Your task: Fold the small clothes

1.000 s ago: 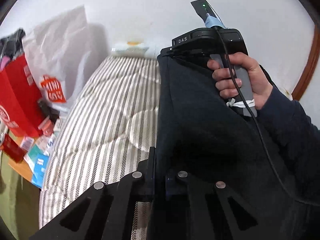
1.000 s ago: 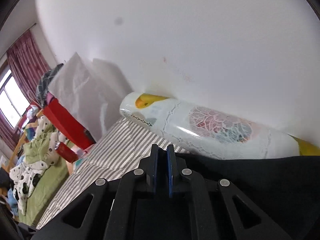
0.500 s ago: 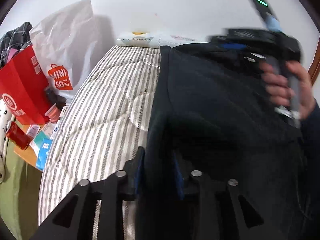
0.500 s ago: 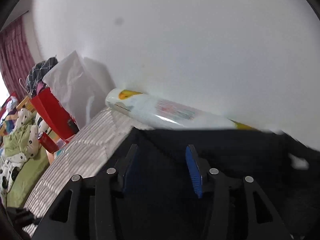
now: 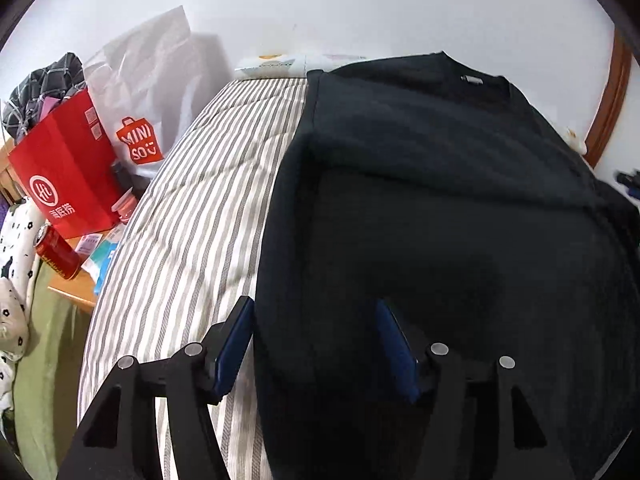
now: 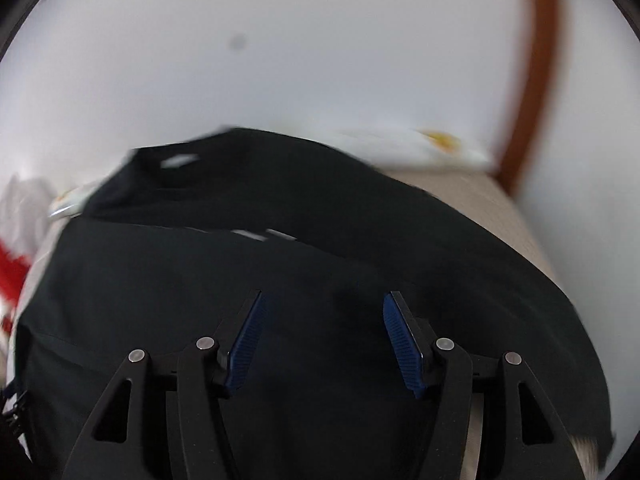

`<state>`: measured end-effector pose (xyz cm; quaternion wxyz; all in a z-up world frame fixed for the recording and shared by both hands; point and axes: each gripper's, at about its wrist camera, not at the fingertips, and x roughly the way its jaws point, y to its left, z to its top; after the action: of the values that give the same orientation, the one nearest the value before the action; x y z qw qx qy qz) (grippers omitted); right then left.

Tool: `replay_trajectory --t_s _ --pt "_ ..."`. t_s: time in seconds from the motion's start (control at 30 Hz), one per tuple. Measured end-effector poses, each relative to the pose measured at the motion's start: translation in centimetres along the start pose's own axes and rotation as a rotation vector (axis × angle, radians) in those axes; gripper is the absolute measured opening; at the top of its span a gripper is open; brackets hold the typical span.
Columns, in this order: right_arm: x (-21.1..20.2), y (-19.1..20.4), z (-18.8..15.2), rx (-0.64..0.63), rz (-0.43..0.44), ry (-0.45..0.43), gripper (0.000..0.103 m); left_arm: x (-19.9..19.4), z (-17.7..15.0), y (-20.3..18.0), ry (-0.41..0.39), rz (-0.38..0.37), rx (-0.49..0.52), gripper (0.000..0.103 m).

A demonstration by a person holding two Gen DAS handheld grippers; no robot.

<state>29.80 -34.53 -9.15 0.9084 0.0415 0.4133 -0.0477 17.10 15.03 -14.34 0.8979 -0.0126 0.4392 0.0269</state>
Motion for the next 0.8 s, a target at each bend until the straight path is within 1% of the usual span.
replay_trajectory --t_s 0.03,0.13,0.23,0.3,0.37,0.4,0.5,0.57,0.63,0.67,0.7,0.77,0.8 --pt "-0.7 -2.5 -1.0 0.046 -0.031 0.008 0.06 -0.3 -0.4 0.0 -0.01 0.007 0.005 0.061" --pt "-2.5 -8.1 -3.5 0.152 -0.068 0.026 0.06 -0.6 -0.8 0.0 -0.014 0.019 -0.004 0.06" --pt "-3.8 -11.5 -5.3 0.205 -0.133 0.025 0.06 -0.7 -1.2 0.1 -0.016 0.036 -0.006 0.062" --pt "-4.9 -13.5 -6.5 0.23 -0.125 0.021 0.06 -0.8 -1.5 0.2 -0.027 0.04 -0.012 0.064" --pt "-5.6 -14.5 -7.4 0.233 -0.136 0.013 0.06 -0.7 -1.6 0.6 -0.029 0.02 -0.034 0.066" --pt "-5.8 -14.6 -7.9 0.227 -0.148 0.011 0.062 -0.6 -1.6 1.0 -0.023 0.011 -0.055 0.072" --pt "-6.2 -15.3 -9.2 0.185 -0.181 0.011 0.063 -0.5 -1.7 1.4 -0.021 -0.011 -0.077 0.074" --pt "-6.0 -15.9 -10.3 0.146 -0.214 0.02 0.063 -0.4 -1.7 0.9 -0.016 0.015 -0.055 0.077" --pt "-5.7 -16.6 -11.3 0.116 -0.228 0.025 0.067 -0.3 -1.7 0.8 -0.014 0.02 -0.052 0.078" --pt "-5.4 -16.9 -11.9 0.09 -0.228 0.031 0.074 -0.3 -1.7 0.9 -0.013 0.013 -0.058 0.079" --pt "-5.0 -16.8 -12.2 0.069 -0.232 0.035 0.078 -0.3 -1.7 1.1 -0.013 0.005 -0.065 0.08" --pt "-4.1 -16.9 -13.0 0.001 -0.275 0.039 0.078 -0.2 -1.7 1.0 -0.012 0.014 -0.059 0.081" --pt "-3.7 -16.9 -13.1 -0.028 -0.311 0.044 0.078 -0.2 -1.7 1.0 -0.011 0.018 -0.056 0.082"
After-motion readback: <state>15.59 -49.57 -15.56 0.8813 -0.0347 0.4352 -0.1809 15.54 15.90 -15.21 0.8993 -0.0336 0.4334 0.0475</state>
